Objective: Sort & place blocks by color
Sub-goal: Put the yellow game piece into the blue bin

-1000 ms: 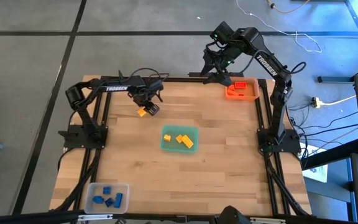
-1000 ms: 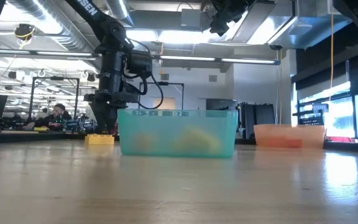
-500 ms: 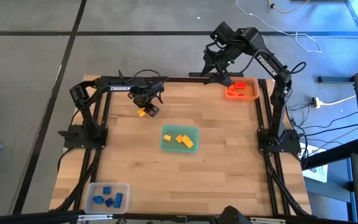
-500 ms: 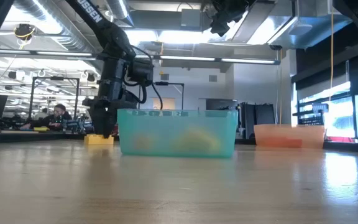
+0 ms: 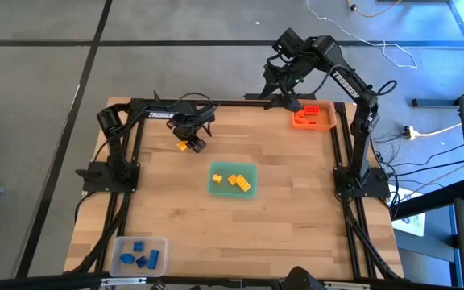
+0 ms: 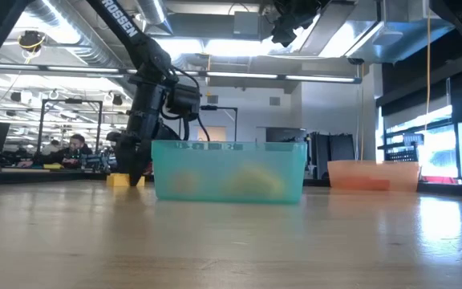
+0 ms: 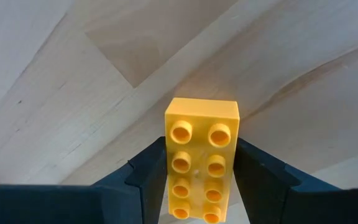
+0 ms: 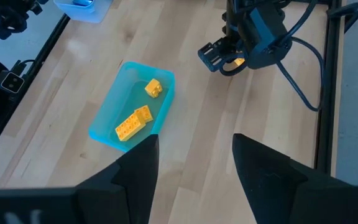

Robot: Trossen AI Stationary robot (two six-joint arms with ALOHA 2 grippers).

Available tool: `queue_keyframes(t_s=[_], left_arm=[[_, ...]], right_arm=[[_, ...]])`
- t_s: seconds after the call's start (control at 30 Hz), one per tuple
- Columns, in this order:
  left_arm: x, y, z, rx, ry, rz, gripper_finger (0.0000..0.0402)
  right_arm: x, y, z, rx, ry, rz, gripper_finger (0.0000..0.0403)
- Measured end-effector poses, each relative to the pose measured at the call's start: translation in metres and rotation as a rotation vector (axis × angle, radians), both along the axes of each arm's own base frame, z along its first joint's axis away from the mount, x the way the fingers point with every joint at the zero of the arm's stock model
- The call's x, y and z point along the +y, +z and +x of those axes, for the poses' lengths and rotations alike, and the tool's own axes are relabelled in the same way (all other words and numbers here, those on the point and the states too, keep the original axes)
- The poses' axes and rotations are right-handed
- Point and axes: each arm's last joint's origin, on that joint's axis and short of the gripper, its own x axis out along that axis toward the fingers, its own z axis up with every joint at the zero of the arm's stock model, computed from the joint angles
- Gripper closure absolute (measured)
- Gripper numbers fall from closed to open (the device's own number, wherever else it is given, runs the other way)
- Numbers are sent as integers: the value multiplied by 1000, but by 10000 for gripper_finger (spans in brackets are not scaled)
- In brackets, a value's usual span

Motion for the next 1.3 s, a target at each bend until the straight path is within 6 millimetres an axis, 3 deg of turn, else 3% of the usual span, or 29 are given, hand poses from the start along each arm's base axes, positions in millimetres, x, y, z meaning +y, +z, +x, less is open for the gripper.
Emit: queue_keyframes(t_s=[0.37, 0.7, 0.97, 1.3], left_arm=[[1, -1, 0, -2, -3, 13, 272], [-5, 7, 1, -30, -12, 32, 272], [-21, 53, -1, -164, -43, 97, 272], [-70, 117, 7, -508, -218, 180, 272]], right_arm=[[0, 0, 0, 0, 0, 0, 198], [0, 0, 0, 0, 0, 0, 198], [-2, -1, -1, 36, -29, -43, 198], [-6, 10, -18, 18, -81, -72, 198]])
